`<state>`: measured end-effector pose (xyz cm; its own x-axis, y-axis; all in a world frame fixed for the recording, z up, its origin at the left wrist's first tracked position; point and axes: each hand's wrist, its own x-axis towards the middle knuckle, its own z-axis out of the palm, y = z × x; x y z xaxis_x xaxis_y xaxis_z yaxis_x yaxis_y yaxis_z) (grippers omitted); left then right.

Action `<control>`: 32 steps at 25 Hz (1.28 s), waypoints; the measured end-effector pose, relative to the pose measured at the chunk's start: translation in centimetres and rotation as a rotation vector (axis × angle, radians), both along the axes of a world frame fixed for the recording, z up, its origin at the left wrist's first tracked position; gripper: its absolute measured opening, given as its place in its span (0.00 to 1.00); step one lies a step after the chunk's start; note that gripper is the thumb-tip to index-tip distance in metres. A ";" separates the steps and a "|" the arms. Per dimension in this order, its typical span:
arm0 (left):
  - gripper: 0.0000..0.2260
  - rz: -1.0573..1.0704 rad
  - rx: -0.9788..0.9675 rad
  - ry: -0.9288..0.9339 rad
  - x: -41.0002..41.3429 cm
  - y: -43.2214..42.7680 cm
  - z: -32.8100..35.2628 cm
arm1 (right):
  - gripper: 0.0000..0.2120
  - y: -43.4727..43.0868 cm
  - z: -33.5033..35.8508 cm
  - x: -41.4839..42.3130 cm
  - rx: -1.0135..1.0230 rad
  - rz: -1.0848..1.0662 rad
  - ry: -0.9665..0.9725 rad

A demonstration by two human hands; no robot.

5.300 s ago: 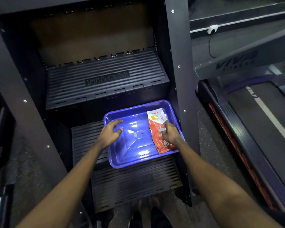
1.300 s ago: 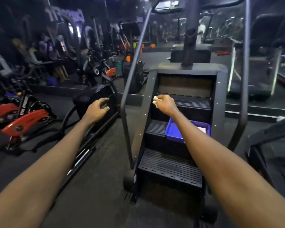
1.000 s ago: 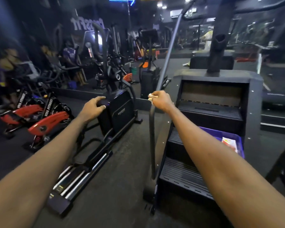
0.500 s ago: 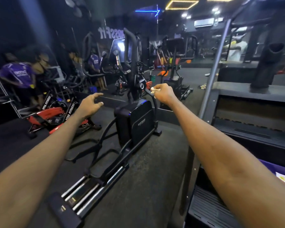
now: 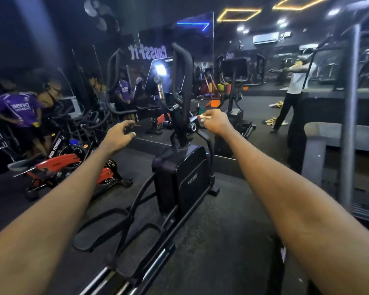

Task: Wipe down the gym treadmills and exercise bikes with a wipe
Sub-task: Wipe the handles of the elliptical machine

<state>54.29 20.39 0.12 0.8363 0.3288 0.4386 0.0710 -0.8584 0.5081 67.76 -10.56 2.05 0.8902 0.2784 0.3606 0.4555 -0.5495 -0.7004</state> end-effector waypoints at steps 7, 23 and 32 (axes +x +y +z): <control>0.21 -0.073 -0.018 0.004 14.4 10.1 1.5 | 0.13 9.1 0.4 12.2 -0.022 -0.087 -0.119; 0.27 -0.369 -0.149 -0.075 46.5 13.0 0.8 | 0.10 20.2 -2.9 33.4 0.033 -0.130 -0.515; 0.30 -0.596 -0.387 -0.161 54.6 11.0 0.9 | 0.08 22.5 -8.2 33.9 0.132 -0.275 -0.655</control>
<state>108.85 31.41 0.98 0.8565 -0.0062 0.5161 -0.4540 -0.4846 0.7477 101.69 11.96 -6.13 0.5116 -0.0074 0.8592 0.6615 -0.6347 -0.3994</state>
